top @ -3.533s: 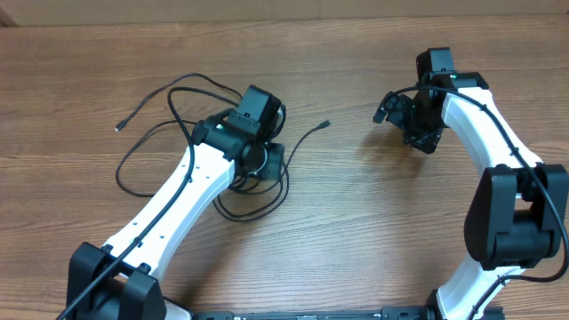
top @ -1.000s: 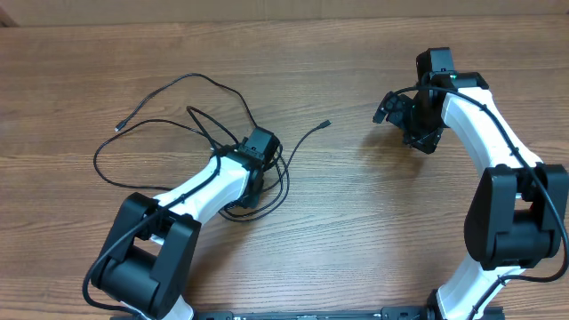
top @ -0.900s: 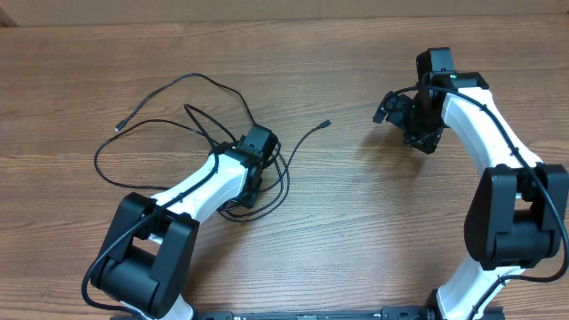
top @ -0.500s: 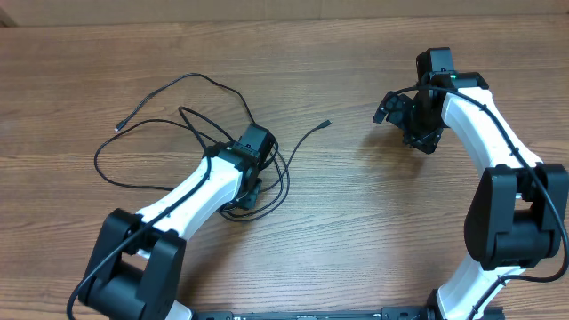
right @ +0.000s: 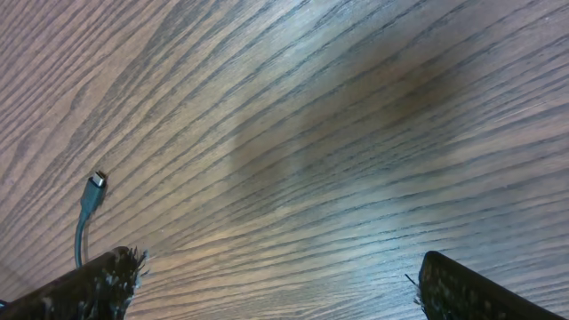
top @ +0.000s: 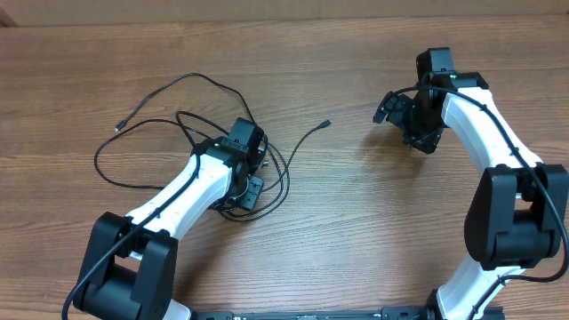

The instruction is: Untangle cables

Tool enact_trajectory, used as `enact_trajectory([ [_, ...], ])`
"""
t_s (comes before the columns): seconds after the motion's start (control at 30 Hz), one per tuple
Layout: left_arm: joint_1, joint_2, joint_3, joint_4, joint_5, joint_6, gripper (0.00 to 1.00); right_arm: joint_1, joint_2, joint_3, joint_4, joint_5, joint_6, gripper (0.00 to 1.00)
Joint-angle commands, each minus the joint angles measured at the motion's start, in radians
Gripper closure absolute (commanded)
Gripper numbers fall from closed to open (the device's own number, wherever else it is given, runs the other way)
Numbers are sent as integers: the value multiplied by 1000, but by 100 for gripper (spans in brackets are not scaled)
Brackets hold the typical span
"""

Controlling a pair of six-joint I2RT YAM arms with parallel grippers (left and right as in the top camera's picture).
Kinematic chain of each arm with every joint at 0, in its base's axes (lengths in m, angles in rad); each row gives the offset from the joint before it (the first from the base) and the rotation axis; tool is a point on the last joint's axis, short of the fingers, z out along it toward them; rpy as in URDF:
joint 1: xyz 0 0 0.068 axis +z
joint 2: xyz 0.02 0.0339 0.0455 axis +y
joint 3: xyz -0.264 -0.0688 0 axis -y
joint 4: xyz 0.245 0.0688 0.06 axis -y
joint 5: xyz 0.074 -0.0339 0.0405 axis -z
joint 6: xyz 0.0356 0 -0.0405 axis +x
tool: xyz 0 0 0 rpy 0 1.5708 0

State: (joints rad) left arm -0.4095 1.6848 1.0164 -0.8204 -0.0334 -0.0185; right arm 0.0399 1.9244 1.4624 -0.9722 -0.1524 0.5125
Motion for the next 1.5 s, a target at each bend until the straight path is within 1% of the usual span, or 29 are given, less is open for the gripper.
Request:
enact_trajectory([
  [0.0,8,-17,-8,16,34,34,44,0,1,10,2,6,-2,0],
  [0.1,8,-17,-34,34,23,34,49,0,1,10,2,6,-2,0],
  [0.23,8,-17,-67,81,16,34,49,0,1,10,2,6,-2,0],
  [0.33,8,-17,-101,124,-10,34,51,0,1,10,2,6,-2,0],
  [0.4,8,-17,-124,145,-42,34,50,0,1,10,2,6,-2,0],
  [0.53,8,-17,-153,173,-55,34,45,0,1,10,2,6,-2,0],
  [0.6,8,-17,-160,180,-54,34,47,0,1,10,2,6,-2,0],
  [0.67,8,-17,-162,182,-50,34,51,0,1,10,2,6,-2,0],
  [0.77,8,-17,-162,182,-47,34,65,0,1,10,2,6,-2,0],
  [0.87,8,-17,-162,182,-13,34,82,0,1,10,2,6,-2,0],
  [0.9,8,-17,-162,182,1,34,92,0,1,10,2,6,-2,0],
  [0.93,8,-17,-162,183,9,34,96,0,1,10,2,6,-2,0],
  [1.07,8,-17,-162,209,11,34,95,0,1,10,2,6,-2,0],
  [1.17,8,-17,-160,227,53,34,96,0,1,10,2,6,-2,0],
  [1.33,10,-44,-73,169,49,21,96,0,1,10,2,6,-2,0],
  [1.4,11,-72,-31,154,37,10,96,0,1,10,2,6,-2,0],
  [1.47,11,-108,8,144,-30,-25,96,0,1,10,2,6,-2,0],
])
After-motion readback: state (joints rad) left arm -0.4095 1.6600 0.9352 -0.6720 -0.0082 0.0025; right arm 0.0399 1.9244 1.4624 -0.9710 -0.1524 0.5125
